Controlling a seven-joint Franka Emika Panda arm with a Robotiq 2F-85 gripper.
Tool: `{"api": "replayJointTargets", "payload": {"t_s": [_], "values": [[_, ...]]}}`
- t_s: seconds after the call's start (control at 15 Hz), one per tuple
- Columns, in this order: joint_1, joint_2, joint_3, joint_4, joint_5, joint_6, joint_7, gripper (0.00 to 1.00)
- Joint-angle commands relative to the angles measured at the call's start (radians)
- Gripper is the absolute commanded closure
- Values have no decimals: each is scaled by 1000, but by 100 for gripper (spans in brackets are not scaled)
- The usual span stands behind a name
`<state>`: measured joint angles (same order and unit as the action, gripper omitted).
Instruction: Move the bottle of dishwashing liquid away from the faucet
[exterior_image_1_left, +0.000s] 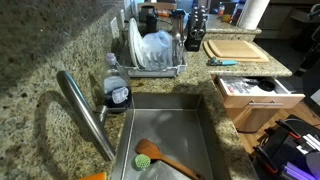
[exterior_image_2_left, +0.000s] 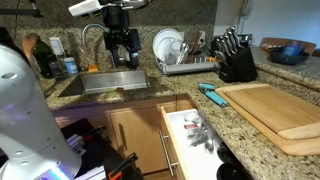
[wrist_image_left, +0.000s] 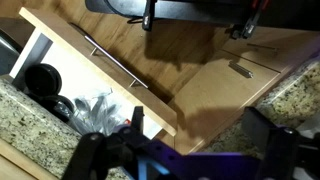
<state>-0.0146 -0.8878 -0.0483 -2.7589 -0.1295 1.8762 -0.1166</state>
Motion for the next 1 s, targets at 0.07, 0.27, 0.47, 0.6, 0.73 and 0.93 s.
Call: {"api": "replayJointTargets", "payload": {"t_s": [0.07,0.27,0.47,0.6,0.73,0.93], "values": [[1,1,-1,2,0,-2,1,0],[1,1,-1,2,0,-2,1,0],[1,1,-1,2,0,-2,1,0],[21,7,-80,12,13,68,-106,0],[-1,138,-210,36,10,250,-223,0],[97,291,-383,56,148,460,-318,0]]}}
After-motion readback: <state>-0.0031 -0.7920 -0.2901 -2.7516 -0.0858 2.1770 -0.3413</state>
